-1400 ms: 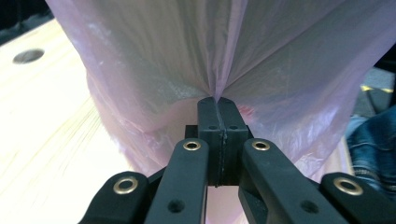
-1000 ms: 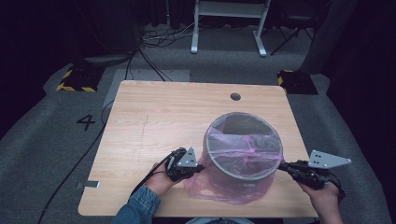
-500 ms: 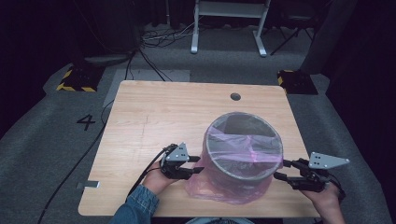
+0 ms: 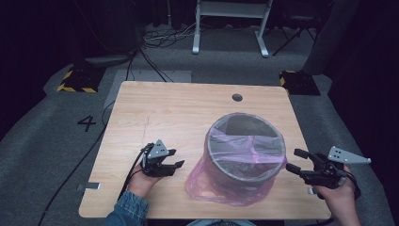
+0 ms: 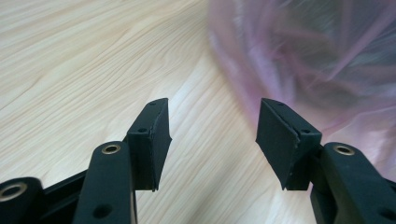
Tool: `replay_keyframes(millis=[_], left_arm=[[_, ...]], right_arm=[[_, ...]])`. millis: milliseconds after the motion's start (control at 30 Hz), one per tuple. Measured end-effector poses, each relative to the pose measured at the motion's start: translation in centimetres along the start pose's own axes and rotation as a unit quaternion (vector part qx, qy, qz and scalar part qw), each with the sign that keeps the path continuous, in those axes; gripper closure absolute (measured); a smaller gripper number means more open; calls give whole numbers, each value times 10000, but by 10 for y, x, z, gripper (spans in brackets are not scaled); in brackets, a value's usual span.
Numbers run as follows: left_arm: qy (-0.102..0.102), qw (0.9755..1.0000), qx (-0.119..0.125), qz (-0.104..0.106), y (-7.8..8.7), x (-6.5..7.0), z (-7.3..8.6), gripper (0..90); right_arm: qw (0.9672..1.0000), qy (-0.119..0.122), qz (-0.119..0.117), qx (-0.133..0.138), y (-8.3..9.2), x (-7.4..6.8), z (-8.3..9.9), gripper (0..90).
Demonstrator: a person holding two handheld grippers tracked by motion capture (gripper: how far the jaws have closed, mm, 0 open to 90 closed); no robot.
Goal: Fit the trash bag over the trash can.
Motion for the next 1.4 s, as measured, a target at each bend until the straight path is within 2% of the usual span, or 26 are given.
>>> replay_keyframes(millis=[67, 100, 167, 267, 367, 433, 467, 500, 567, 633, 733, 800, 967, 1000, 1033, 1067, 1100, 1133, 1233, 1333, 1400], left_arm=[[85, 9998, -67, -150, 4, -5, 6, 444], [201, 9995, -73, -238, 7, -9, 11, 444], [397, 9986, -86, -338, 11, -16, 19, 435], [531, 9972, -193, -490, 16, -23, 30, 434], [534, 9963, -348, -572, 16, -24, 38, 436], [545, 9958, -440, -590, 16, -25, 41, 440], [554, 9956, -463, -598, 15, -25, 43, 439], [518, 9955, -493, -618, 15, -25, 43, 439], [562, 9951, -501, -641, 15, -25, 45, 439], [574, 9947, -528, -671, 17, -27, 46, 437], [597, 9934, -600, -779, 18, -30, 49, 428], [625, 9925, -664, -809, 18, -30, 53, 427], [623, 9914, -734, -888, 20, -31, 58, 422], [658, 9912, -720, -897, 21, -31, 58, 420], [640, 9913, -722, -900, 21, -32, 59, 419], [651, 9914, -692, -896, 22, -32, 59, 418], [680, 9916, -659, -882, 22, -32, 60, 416], [682, 9918, -629, -876, 22, -32, 60, 412], [651, 9922, -550, -910, 22, -33, 62, 385], [626, 9931, -431, -898, 23, -35, 63, 358], [615, 9930, -440, -908, 24, -35, 64, 352]], right_arm=[[9998, 104, 134, -73, 0, 3, -3, 197], [9996, 175, 190, -119, 0, 4, -3, 193], [9977, 65, 504, -456, -1, 10, -2, 123], [9964, -103, 468, -706, -2, 8, -2, 123], [9977, -213, 135, -625, -1, -2, -8, 122], [9980, -153, -64, -606, 1, -9, -11, 69], [9984, 28, -69, -567, 3, -13, -15, 39], [9984, 97, 199, -512, 4, -12, -19, 78], [9978, 207, 448, -442, 6, -12, -27, 128], [9981, 263, 429, -368, 8, -15, -36, 157], [9983, 454, 264, -269, 10, -22, -48, 224], [9977, 540, 346, -228, 12, -24, -56, 218], [9967, 736, 328, -124, 19, -32, -72, 219], [9967, 744, 312, -107, 21, -33, -75, 244], [9978, 553, 284, -237, 23, -35, -74, 285], [9980, 313, 203, -501, 24, -36, -74, 262], [9988, 216, 183, -406, 24, -39, -79, 228], [9991, 256, 211, -270, 24, -40, -85, 238], [9986, 450, 236, -176, 22, -44, -98, 246], [9979, 570, 241, -166, 15, -51, -112, 245], [9975, 641, 251, -174, 10, -54, -118, 245]])
Point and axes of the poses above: each handheld gripper's, and its own axes: y roughly backward along the jaws, z roughly out of its underside, x roughly to its right, the point moved 8 cm from there along -y, roughly forward along the jaws, and after that the axes turned 13 degrees about z, right-handed, at the moved point
